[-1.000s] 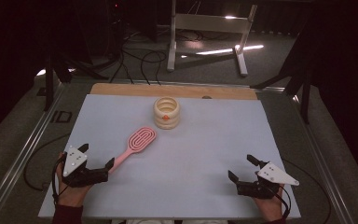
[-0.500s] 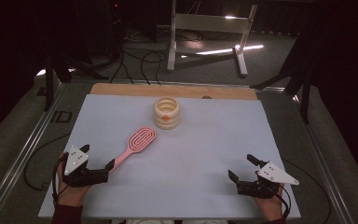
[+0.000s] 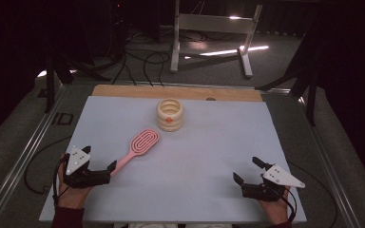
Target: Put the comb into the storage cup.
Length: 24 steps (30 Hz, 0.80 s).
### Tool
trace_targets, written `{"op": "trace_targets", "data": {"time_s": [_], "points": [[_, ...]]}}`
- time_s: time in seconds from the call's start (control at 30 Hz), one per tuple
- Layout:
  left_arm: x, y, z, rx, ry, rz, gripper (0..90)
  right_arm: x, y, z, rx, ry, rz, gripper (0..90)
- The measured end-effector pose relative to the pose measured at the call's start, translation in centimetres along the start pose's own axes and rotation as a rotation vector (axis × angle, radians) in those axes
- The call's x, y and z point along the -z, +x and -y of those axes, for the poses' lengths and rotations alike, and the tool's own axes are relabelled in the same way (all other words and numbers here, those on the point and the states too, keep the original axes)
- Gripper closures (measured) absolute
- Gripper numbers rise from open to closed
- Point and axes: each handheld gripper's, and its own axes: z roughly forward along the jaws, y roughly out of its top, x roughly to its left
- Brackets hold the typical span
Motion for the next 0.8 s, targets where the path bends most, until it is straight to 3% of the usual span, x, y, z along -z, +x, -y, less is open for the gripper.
{"op": "trace_targets", "data": {"time_s": [0.33,0.77,0.8], "points": [[0.1,0.6,-1.3,0.0,0.042,-0.016,0.2,0.0,0.0,0.0,-0.002,-0.002,0.009,8.1],[-1.8,0.4,-2.2,-0.031,0.13,-0.009,0.1,0.0,-0.1,0.0,-0.004,0.0,0.011,8.1],[-2.4,0.5,-2.5,-0.04,0.155,-0.005,0.1,0.0,-0.1,0.0,-0.004,0.0,0.011,8.1]]}}
